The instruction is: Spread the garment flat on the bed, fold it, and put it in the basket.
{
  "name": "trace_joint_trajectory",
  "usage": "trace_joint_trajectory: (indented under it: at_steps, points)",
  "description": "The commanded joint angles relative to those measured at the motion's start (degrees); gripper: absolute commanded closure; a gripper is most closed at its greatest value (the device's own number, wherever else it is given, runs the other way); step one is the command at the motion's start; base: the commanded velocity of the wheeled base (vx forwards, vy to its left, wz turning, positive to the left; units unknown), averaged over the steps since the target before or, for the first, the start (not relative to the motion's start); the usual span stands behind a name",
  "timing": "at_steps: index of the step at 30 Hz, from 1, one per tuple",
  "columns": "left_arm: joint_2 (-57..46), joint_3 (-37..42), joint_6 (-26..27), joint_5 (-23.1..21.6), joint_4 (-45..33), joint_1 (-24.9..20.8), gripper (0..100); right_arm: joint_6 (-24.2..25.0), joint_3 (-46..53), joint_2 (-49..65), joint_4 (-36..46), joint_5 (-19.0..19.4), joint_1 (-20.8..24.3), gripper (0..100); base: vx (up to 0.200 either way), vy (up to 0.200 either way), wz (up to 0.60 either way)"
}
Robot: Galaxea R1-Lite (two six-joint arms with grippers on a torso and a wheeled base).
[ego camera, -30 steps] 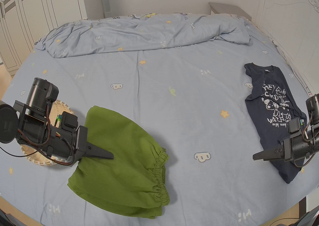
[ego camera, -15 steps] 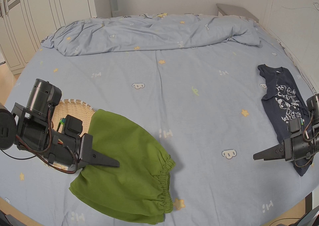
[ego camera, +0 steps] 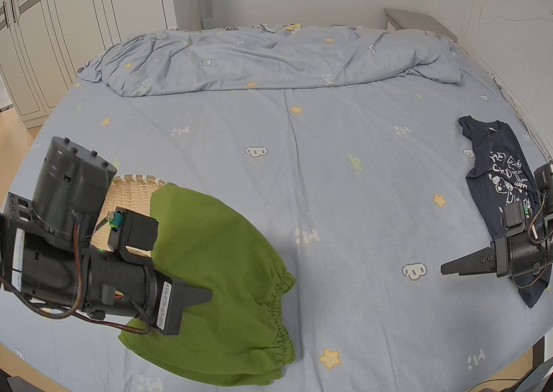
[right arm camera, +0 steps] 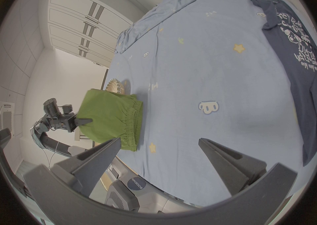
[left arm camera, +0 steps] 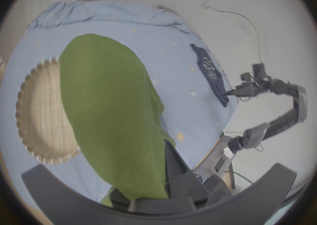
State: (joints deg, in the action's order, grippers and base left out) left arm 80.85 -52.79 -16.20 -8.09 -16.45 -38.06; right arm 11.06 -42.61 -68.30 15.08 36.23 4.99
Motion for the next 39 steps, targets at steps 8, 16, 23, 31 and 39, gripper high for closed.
trace_joint_trajectory:
  at_steps: [8,16,23,31,39]
  points:
    - [-7.9,-2.76,20.07,1.5,-2.98,11.6,100,0.02,0.07,0.1,-0.05,-0.02,0.02,0,0.0,0.0,0.0]
    - [-11.85,-5.31,20.95,1.33,-2.28,18.2,100,0.02,0.07,0.28,-0.05,-0.02,0.02,0,0.0,0.0,0.0]
    - [-12.56,-4.78,20.6,-2.01,2.29,21.27,100,0.11,0.24,0.19,0.04,-0.02,1.08,0,0.0,0.0,0.0]
    - [-11.24,-4.96,20.42,-7.2,5.63,29.01,100,0.02,0.42,0.19,-0.05,-4.59,2.84,0,0.0,0.0,0.0]
    - [-6.05,-5.66,19.37,-16.78,9.59,37.09,100,0.11,0.51,0.54,-0.05,-4.68,3.45,0,0.0,0.0,0.0]
